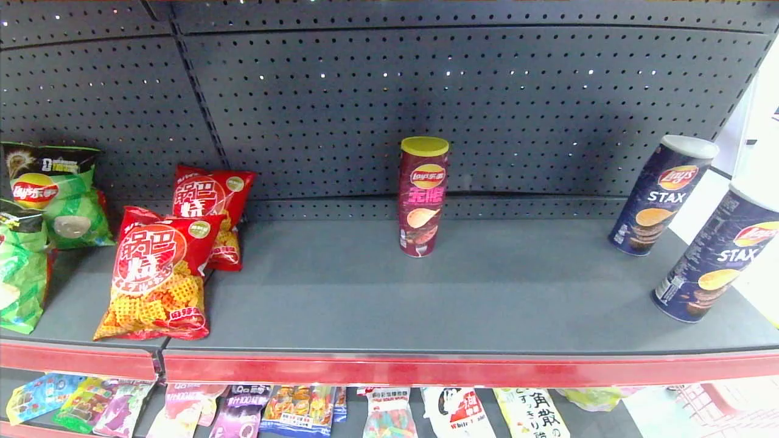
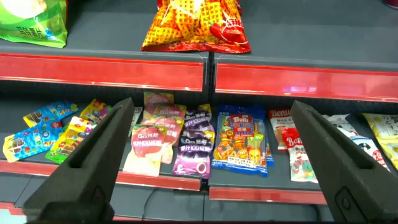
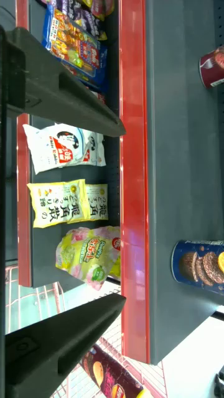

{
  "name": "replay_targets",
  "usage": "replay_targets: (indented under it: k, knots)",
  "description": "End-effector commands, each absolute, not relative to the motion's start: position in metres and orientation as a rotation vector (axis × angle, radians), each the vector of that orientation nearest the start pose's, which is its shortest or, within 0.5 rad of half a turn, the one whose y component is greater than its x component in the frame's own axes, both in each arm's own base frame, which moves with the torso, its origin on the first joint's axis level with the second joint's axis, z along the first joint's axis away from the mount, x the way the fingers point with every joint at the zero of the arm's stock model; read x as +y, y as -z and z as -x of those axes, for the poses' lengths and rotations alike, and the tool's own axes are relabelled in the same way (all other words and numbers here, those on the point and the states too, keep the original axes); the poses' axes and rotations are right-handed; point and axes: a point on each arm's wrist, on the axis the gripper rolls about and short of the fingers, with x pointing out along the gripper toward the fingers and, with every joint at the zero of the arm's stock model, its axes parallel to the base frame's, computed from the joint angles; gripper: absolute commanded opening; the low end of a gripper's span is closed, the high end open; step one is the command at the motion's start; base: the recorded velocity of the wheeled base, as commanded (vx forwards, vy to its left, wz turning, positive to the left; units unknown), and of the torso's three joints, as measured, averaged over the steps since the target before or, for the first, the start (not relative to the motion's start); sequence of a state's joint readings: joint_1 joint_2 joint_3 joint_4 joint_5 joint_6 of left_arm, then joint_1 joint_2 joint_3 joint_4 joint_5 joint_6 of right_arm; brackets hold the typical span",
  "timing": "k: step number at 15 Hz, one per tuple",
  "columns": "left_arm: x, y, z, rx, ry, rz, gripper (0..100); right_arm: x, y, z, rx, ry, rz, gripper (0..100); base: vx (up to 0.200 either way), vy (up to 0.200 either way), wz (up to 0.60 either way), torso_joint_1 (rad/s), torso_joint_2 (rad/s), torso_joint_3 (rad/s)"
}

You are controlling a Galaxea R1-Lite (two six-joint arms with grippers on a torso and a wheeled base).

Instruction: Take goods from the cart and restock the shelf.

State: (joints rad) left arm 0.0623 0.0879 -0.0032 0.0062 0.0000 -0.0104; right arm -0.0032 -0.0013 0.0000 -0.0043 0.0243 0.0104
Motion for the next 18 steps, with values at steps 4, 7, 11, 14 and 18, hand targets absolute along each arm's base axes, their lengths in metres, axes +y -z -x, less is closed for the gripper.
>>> replay_targets:
  k: [4, 7, 11, 14, 18]
  knots:
    - [-0.0010, -0.0774, 0.0163, 0.090, -0.063, 0.014, 100, 0.0006, -0.0760, 0.0228, -0.004, -0.022, -0.011, 100, 0.000, 0.000, 0.00, 0.000, 0.00, 0.000]
    - [-0.0010, -0.0774, 0.0163, 0.090, -0.063, 0.011, 100, 0.0006, -0.0758, 0.0228, -0.003, -0.021, -0.011, 100, 0.000, 0.000, 0.00, 0.000, 0.00, 0.000]
    - [-0.0010, -0.0779, 0.0164, 0.089, -0.063, 0.010, 100, 0.0006, -0.0760, 0.0228, -0.004, -0.022, -0.011, 100, 0.000, -0.100, 0.00, 0.002, 0.00, 0.000]
    - [-0.0010, -0.0774, 0.0163, 0.090, -0.063, 0.011, 100, 0.0006, -0.0760, 0.0228, -0.004, -0.022, -0.011, 100, 0.000, -0.200, 0.00, 0.002, 0.01, -0.001]
    - [-0.0010, -0.0779, 0.0164, 0.089, -0.063, 0.010, 100, 0.0006, -0.0760, 0.0228, -0.004, -0.022, -0.011, 100, 0.000, -0.200, 0.00, 0.010, 0.00, 0.001]
